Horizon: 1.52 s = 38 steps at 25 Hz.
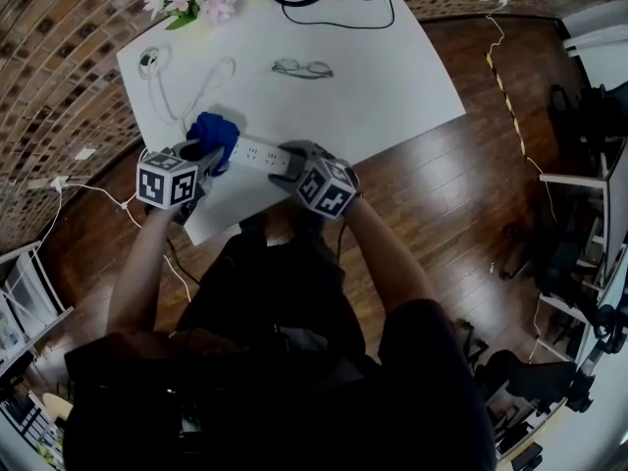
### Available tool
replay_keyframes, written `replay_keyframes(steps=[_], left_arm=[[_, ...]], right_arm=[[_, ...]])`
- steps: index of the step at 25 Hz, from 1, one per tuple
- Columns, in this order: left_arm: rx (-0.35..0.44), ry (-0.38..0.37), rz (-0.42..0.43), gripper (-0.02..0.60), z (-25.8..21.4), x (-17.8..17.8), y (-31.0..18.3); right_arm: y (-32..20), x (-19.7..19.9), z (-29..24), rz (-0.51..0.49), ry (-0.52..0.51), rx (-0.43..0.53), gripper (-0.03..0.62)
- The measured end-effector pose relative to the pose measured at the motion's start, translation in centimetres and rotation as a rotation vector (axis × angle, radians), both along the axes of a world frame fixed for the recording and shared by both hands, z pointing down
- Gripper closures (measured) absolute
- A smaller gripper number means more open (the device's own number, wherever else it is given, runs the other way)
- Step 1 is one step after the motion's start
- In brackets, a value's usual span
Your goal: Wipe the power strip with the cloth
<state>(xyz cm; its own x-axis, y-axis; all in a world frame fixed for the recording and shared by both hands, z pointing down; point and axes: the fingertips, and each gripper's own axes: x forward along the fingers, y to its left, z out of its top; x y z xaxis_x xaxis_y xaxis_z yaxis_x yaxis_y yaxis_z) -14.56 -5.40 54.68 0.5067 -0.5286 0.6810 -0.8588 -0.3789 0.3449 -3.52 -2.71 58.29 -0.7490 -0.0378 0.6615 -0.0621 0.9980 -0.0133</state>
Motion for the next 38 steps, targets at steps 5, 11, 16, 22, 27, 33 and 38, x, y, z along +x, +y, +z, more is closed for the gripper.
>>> replay_keyframes(steps=[5, 11, 16, 22, 27, 33, 38], left_arm=[[0.024, -0.025, -0.011, 0.488, 0.0, -0.6, 0.0], [0.046, -0.062, -0.05, 0.486, 0.1, -2.0, -0.3], [0.068, -0.122, -0.06, 0.486, 0.2, -2.9, -0.5], [0.072, -0.167, -0.07, 0.483, 0.3, -3.0, -0.6], [0.105, -0.285, -0.042, 0.482, 0.5, -2.6, -0.5], [0.11, -0.346, -0.008, 0.482, 0.5, -2.1, -0.6], [0.1, -0.371, -0.038, 0.482, 0.8, -2.2, -0.5]], right_arm=[[0.0, -0.1, 0.0, 0.004, -0.004, 0.002, 0.328], [0.0, -0.1, 0.1, 0.004, -0.003, 0.006, 0.327], [0.0, -0.1, 0.0, 0.005, -0.005, 0.006, 0.327], [0.0, -0.2, 0.1, 0.004, -0.003, 0.007, 0.327], [0.1, -0.1, 0.1, 0.002, -0.006, 0.01, 0.327], [0.0, 0.0, -0.1, -0.001, -0.011, 0.015, 0.327], [0.2, -0.1, -0.2, -0.005, -0.02, 0.025, 0.326]])
